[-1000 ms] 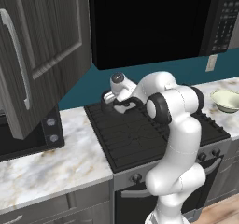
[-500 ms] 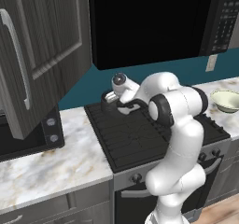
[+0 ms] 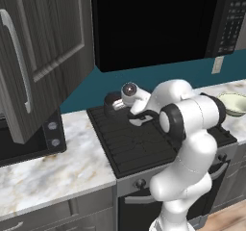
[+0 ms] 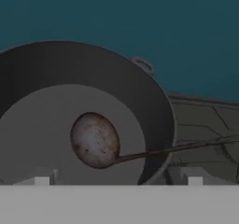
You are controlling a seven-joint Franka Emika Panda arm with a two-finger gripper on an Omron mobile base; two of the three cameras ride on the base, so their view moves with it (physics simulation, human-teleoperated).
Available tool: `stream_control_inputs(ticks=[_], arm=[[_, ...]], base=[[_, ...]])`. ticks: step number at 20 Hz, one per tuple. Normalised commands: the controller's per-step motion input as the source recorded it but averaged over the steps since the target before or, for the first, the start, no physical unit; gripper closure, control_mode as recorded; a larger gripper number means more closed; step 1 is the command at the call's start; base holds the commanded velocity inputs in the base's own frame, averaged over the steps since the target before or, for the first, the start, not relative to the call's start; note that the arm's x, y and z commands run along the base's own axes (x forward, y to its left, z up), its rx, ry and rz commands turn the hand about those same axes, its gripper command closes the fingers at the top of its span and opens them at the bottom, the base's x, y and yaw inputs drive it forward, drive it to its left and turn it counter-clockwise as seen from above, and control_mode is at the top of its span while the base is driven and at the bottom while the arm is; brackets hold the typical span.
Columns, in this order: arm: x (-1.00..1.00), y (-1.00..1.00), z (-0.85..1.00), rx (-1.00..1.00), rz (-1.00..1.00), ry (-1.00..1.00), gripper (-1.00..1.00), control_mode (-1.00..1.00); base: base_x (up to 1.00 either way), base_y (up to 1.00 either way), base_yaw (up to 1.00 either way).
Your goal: Open the cabinet and move the ladle to the pot. Then close the cabinet.
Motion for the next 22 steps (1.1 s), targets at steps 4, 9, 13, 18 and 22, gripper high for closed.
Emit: stream_control_inputs(ticks=[4,9,13,18,22], arm=[[-0.45,0.0,0.17,0.08,-0.03,-0.01,-1.0,-1.0],[-0.4,0.0,0.26,0.08,-0.03,-0.02,-1.0,-1.0],[-0.32,0.0,0.41,0.07,-0.04,-0.05,-1.0,-1.0],[-0.21,0.0,0.48,0.08,-0.04,-0.03,-1.0,-1.0],[-0.39,0.0,0.18,0.06,-0.03,-0.01,-1.0,-1.0]], base=[[0.0,0.0,0.0],[0.0,0.0,0.0],[0.0,0.0,0.0],[0.0,0.0,0.0],[0.0,0.0,0.0]])
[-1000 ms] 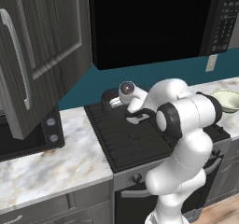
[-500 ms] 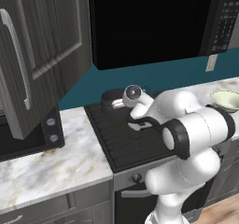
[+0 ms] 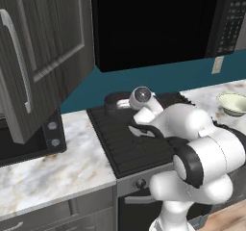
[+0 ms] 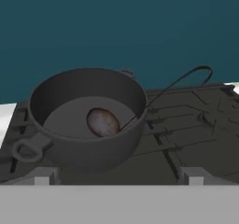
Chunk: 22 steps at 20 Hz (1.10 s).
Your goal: Open the cabinet and move the ladle to the pot. Then close the cabinet.
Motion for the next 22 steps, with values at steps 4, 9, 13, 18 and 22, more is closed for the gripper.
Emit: stream_control_inputs(ticks=[4,9,13,18,22], arm=[[-0.54,0.0,0.0,0.02,0.0,-0.02,-1.0,-1.0],[-0.67,-0.09,0.23,0.02,0.0,-0.02,-1.0,-1.0],[-0.69,-0.09,0.42,0.01,0.0,0.01,-1.0,-1.0],[-0.69,-0.1,0.5,0.01,0.0,0.07,-1.0,-1.0],[-0.63,-0.1,0.51,0.0,0.0,0.13,-1.0,-1.0]], base=[[0.0,0.0,0.0],[0.0,0.0,0.0],[0.0,0.0,0.0],[0.0,0.0,0.0],[0.0,0.0,0.0]])
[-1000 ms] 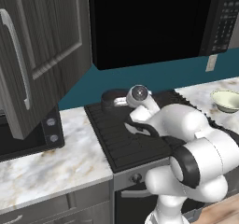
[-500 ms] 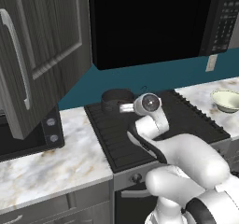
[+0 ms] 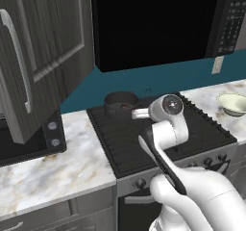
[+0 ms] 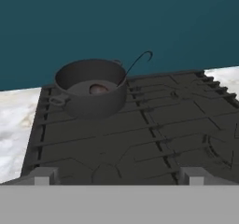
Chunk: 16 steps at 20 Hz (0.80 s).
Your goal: Open the cabinet and move the ladle to the pot. Then close the cabinet.
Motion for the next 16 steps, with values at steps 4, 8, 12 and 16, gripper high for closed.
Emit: stream_control_inputs(ticks=[4,8,12,16], arm=[[-0.64,-0.14,0.5,0.0,0.0,0.13,-1.0,-1.0],[-0.76,-0.26,0.43,0.0,0.0,0.04,-1.0,-1.0],[-0.69,-0.25,0.39,0.0,0.0,0.02,-1.0,-1.0],[-0.65,-0.13,0.27,0.0,0.02,0.0,-1.0,-1.0]], base=[[0.0,0.0,0.0],[0.0,0.0,0.0],[0.0,0.0,0.0],[0.0,0.0,0.0]])
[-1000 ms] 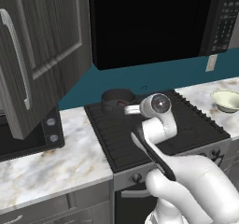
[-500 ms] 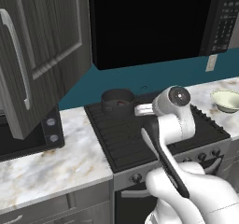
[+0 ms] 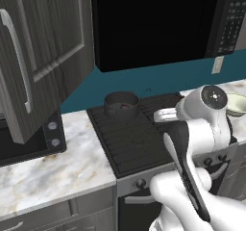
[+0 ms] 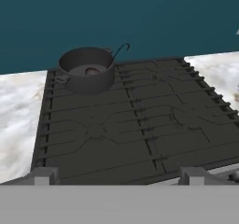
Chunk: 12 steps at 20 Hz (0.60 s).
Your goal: Open the cabinet and move the ladle to the pot. Then close the cabinet.
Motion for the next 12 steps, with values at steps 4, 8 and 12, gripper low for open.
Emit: stream_control_inputs(ticks=[4,8,12], arm=[[-0.61,-0.03,0.3,0.0,0.09,0.0,-1.0,-1.0],[-0.51,-0.01,0.4,0.0,0.07,0.0,-1.0,-1.0],[-0.39,0.0,0.15,0.0,0.01,0.0,-1.0,-1.0]], base=[[0.0,0.0,0.0],[0.0,0.0,0.0],[0.0,0.0,0.0]])
